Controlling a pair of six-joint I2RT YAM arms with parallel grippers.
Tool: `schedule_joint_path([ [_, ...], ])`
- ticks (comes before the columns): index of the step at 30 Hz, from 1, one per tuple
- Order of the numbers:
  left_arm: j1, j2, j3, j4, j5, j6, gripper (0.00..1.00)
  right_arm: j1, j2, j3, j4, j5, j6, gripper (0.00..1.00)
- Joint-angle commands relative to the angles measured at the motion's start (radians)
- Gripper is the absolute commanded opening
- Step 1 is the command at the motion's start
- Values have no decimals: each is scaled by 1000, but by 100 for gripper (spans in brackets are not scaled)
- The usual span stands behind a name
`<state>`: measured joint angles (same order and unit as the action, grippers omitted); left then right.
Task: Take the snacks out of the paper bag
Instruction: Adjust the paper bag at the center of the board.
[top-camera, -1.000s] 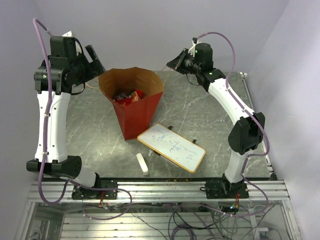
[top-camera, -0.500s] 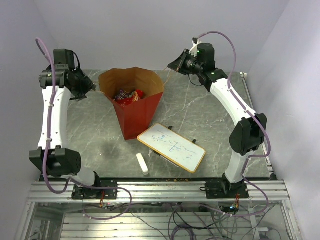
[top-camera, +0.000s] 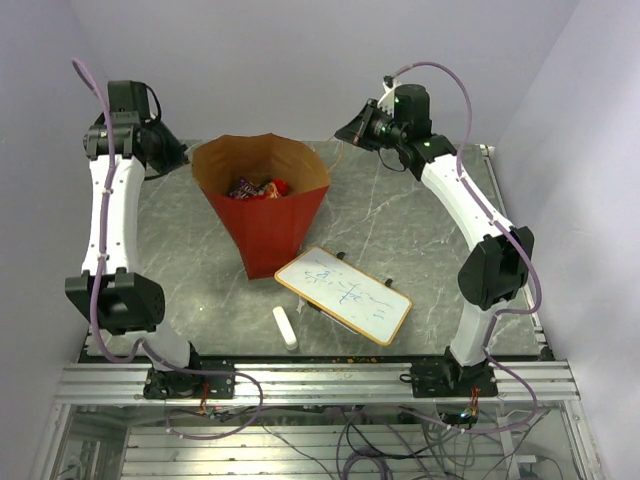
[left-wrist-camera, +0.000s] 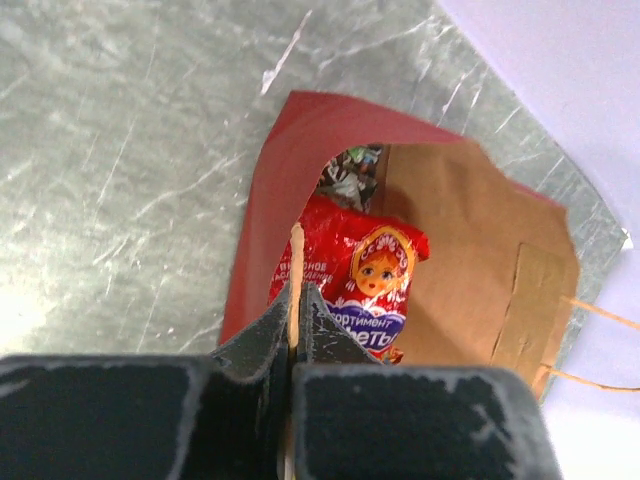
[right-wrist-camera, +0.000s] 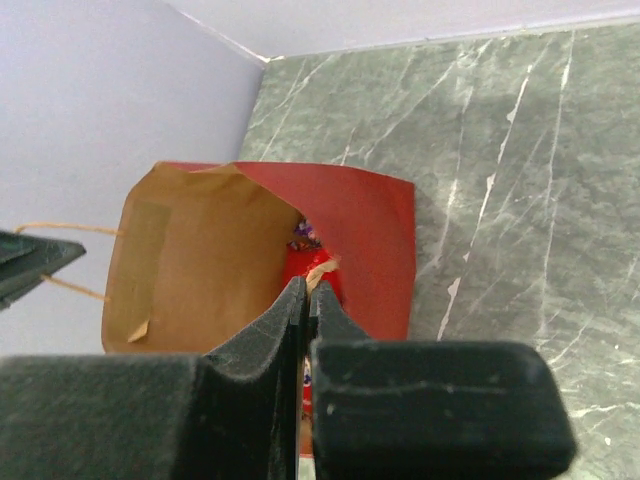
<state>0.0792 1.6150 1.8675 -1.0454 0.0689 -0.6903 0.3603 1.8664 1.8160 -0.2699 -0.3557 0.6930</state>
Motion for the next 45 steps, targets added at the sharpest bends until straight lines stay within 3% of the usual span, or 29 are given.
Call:
schedule_joint_path([
  [1, 16, 47, 186, -8, -30, 56, 7, 18, 50, 162, -148, -43, -34, 0],
  [8, 86, 113, 364, 96, 97, 2, 7, 126, 74, 154, -78, -52, 32, 0],
  [14, 115, 166, 315, 377, 422, -106, 7, 198, 135, 154, -24, -87, 126, 0],
  [19, 62, 196, 225, 518, 578, -174, 7, 193, 91, -9, -57, -90, 158, 0],
  [28, -123, 132, 59, 470, 564, -135, 7, 154, -38, -271, -90, -60, 65, 0],
  [33, -127, 36, -36, 388, 524, -84, 7, 154, -65, -280, -108, 14, 21, 0],
  [38, -126, -66, -157, 337, 493, -45, 7, 181, -61, -282, -87, 0, 17, 0],
  [45, -127, -180, -278, 304, 470, -38, 7, 219, -50, -266, -162, -41, -108, 3],
])
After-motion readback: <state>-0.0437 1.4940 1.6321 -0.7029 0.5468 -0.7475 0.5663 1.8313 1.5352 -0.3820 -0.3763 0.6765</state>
